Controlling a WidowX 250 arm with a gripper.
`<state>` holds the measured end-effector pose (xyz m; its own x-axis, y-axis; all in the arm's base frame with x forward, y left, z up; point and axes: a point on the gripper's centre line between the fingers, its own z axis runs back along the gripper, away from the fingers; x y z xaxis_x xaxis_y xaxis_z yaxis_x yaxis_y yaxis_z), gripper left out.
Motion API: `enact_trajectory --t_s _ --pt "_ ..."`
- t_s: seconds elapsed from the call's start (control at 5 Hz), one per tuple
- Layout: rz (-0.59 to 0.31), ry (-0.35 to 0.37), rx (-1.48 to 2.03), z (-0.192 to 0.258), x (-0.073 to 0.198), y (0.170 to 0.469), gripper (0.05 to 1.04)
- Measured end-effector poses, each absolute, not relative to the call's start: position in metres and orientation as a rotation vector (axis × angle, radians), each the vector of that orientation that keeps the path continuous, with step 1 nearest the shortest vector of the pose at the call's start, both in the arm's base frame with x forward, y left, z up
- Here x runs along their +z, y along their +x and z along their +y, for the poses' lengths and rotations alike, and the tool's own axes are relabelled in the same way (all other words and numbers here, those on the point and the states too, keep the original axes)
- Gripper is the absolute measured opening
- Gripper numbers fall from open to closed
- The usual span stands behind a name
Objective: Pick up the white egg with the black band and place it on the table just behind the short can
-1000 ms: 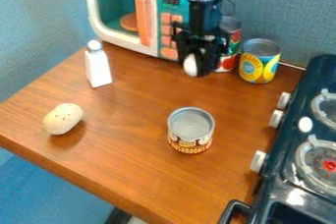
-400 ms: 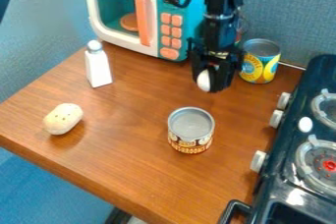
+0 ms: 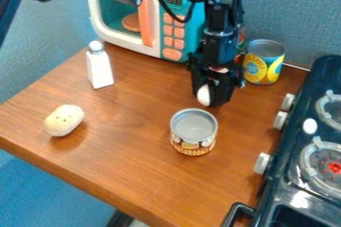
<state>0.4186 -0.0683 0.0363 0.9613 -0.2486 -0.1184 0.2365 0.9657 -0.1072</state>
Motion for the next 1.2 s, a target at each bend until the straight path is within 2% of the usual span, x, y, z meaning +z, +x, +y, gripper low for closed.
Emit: enact_trajectory --t_s 0.2,0.4,0.6,0.8,1.2 --pt "0.134 -0.087 -0.232 -0.069 0.03 0.421 0.711" --pt "0.108 -0.086 -0.224 -0.069 0.029 0.425 0.782" --pt "0.116 -0.084 -0.203 -0.068 0.025 0.42 1.007" --pt "0.065 -0.071 -0.176 -0.065 0.036 0.408 1.007" --pt "-0.198 -0.155 -0.14 -0.057 0.099 0.39 1.001"
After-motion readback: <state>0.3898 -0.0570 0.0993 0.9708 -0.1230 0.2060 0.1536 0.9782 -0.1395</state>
